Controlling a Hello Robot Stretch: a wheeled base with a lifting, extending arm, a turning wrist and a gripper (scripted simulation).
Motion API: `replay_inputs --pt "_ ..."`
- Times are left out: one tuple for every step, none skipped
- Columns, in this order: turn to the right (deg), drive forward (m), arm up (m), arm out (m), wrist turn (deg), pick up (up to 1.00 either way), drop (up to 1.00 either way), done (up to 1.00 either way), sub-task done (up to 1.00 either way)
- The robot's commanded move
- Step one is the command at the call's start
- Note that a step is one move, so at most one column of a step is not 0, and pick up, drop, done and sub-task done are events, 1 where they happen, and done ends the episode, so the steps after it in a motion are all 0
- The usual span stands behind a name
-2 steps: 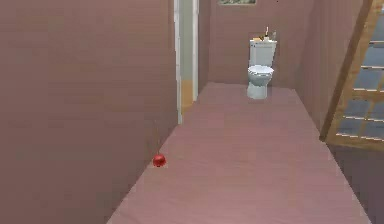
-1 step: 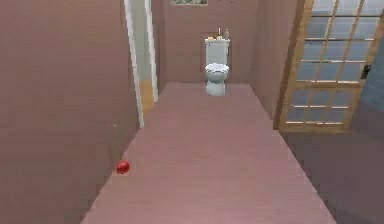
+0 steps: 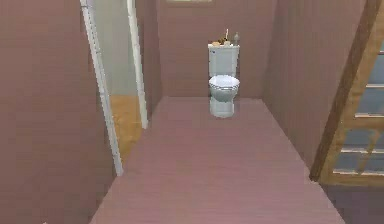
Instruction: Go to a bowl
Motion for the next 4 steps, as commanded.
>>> replay_inputs --pt "0.0 1.00 0.00 0.00 0.0 0.00 0.00 0.00 0.00" --pt "-6.0 0.00 0.00 0.00 0.0 0.00 0.00 0.00 0.00" --pt "0.0 0.85 0.00 0.00 0.0 0.00 0.00 0.00 0.00" --pt "-45.0 0.00 0.00 0.00 0.0 0.00 0.00 0.00 0.00"
